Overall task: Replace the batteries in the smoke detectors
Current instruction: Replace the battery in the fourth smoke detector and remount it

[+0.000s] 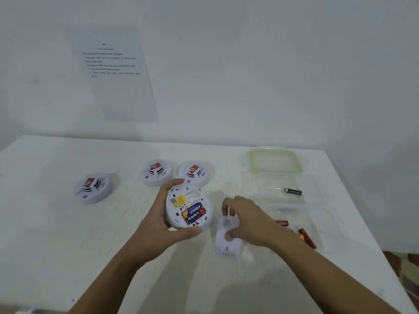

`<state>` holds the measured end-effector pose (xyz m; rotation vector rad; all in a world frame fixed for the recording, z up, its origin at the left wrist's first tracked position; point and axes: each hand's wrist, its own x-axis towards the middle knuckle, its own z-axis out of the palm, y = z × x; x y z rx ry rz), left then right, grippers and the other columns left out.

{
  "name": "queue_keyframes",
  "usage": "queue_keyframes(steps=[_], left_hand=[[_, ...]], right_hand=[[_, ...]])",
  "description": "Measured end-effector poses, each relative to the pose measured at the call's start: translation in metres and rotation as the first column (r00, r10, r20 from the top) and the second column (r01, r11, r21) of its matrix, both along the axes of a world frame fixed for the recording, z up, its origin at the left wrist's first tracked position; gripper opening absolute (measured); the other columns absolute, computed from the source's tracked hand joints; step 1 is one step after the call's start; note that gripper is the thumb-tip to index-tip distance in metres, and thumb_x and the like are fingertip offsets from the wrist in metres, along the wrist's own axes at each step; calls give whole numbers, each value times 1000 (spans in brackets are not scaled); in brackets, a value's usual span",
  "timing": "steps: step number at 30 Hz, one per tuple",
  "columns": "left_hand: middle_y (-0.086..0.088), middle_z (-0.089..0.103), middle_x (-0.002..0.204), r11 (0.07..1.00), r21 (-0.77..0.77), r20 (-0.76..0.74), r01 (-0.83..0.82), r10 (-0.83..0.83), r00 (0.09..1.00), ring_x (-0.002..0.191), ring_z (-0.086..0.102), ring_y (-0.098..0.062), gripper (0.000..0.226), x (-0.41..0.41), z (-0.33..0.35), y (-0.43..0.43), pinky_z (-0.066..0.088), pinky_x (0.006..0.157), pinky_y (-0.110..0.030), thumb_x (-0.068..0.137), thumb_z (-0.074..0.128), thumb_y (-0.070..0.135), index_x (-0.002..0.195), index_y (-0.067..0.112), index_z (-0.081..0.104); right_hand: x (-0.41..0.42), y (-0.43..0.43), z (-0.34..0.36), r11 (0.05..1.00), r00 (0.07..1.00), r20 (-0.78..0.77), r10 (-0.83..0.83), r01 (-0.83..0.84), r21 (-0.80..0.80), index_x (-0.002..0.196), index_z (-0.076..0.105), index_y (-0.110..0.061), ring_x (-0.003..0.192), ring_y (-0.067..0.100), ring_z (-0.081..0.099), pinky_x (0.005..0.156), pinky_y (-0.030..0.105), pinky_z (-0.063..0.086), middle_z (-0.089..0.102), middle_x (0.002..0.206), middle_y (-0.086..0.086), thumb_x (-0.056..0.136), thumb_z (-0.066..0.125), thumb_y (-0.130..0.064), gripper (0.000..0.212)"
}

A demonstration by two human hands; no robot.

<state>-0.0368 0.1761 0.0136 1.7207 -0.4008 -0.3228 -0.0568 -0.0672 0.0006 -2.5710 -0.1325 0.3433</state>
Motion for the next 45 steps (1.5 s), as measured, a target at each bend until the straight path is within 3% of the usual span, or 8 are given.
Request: queue_keyframes(steps=[2, 6, 10, 16, 21, 28, 35, 45], left_hand=[[24, 58, 130, 1000, 8, 0, 3, -3, 1000, 121, 61, -6, 97, 2, 1, 0, 59, 88, -28, 68, 90, 9, 141, 46, 37], [26, 58, 129, 1000, 14, -11, 14, -14, 1000, 122, 60, -7, 97, 6, 6, -1, 59, 88, -28, 68, 91, 12, 140, 48, 37], [28, 60, 125, 999, 3, -29, 38, -37, 999, 121, 61, -6, 95, 9, 14, -3, 59, 85, -25, 66, 90, 13, 137, 48, 38], [33, 60, 119, 994, 48, 16, 96, -97, 995, 119, 59, 0, 87, 15, 24, -13, 57, 82, -19, 70, 87, 15, 134, 45, 37], [12, 62, 131, 995, 5, 37, 103, -103, 994, 124, 61, -18, 86, 22, 27, -15, 58, 95, -33, 75, 85, 6, 142, 33, 39], [13, 60, 135, 988, 2, 66, 157, -157, 985, 127, 59, -19, 87, 26, 34, -13, 56, 96, -31, 75, 84, 4, 142, 36, 38], [21, 56, 136, 984, 55, 87, 167, -171, 981, 129, 56, -16, 93, 26, 37, -14, 56, 96, -29, 74, 87, 11, 142, 44, 33], [20, 47, 146, 990, 125, 193, 67, -90, 977, 134, 52, -11, 102, 24, 34, -22, 50, 108, -38, 70, 90, 26, 149, 39, 26]], right_hand=[[-1, -2, 9, 984, 996, 51, -75, 65, 164, 92, 59, -17, 71, 9, 55, 60, 23, 45, 63, 93, -2, 83, 80, -23, 24], [3, -4, 32, 858, 919, 205, -336, 209, 469, 83, 61, -19, 65, 25, 61, 60, 42, 56, 66, 77, 4, 93, 70, -24, 14], [4, 7, 51, 737, 817, 368, -443, 99, 668, 95, 68, -19, 76, 17, 70, 66, 29, 61, 71, 81, -7, 97, 68, -19, 1], [7, 24, 45, 828, 724, 629, -283, -147, 542, 107, 79, -18, 104, 7, 69, 84, 22, 57, 74, 109, -10, 93, 69, -6, 21], [9, 23, 32, 819, 796, 593, -122, -257, 513, 118, 76, -15, 121, 10, 63, 94, 28, 57, 70, 125, -3, 90, 73, -5, 30], [13, 14, 44, 838, 877, 478, -36, -234, 493, 111, 79, -19, 121, 5, 62, 102, 23, 50, 68, 128, -15, 83, 84, -29, 31], [16, 17, 44, 829, 862, 496, -109, -196, 523, 101, 81, -16, 116, 11, 65, 95, 28, 54, 70, 120, -12, 81, 85, -24, 22], [19, 24, 55, 838, 841, 521, -143, -177, 516, 113, 78, -21, 120, 9, 62, 97, 27, 53, 67, 120, -15, 77, 88, -30, 39]])
